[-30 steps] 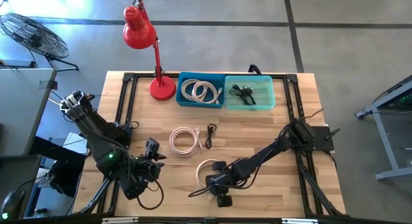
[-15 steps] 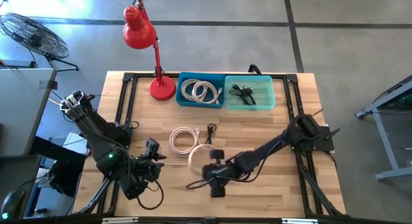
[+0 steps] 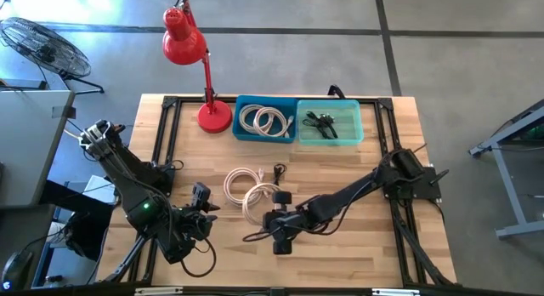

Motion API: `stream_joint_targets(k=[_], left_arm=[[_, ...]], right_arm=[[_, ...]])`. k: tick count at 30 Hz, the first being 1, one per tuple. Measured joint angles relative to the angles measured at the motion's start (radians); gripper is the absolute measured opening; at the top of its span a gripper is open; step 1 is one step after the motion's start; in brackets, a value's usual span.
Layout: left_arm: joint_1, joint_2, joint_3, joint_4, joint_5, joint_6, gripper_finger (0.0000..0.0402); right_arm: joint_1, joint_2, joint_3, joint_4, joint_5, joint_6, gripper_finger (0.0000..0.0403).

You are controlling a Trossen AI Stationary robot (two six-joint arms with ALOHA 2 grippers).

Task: Pick & Place USB Port
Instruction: Put the brown charger cable into the blue bin

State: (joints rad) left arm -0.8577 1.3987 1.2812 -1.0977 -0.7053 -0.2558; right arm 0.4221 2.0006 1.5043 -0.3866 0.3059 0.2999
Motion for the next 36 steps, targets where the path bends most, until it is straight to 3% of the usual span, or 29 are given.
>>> stream_joint_targets(k=[10,17,27,36], left_arm=[[0.000,0.000,0.000,0.000,0.000,0.000,0.0133],[0.000,0.000,0.000,0.002,0.000,0.000,0.0133],[0.000,0.000,0.000,0.001,-0.001,0.000,0.0133],[0.001,0.000,0.000,0.026,-0.078,-0.003,0.0133]], right_arm=[[0.004,-0.021,0.000,-0.010,-0.018,-0.033,0.0030],[0.106,-0.166,0.000,-0.202,0.140,0.044,0.0030],[0.263,-0.342,0.001,-0.247,0.340,0.020,0.0029],[0.276,-0.373,0.002,-0.289,0.337,-0.104,0.0029]])
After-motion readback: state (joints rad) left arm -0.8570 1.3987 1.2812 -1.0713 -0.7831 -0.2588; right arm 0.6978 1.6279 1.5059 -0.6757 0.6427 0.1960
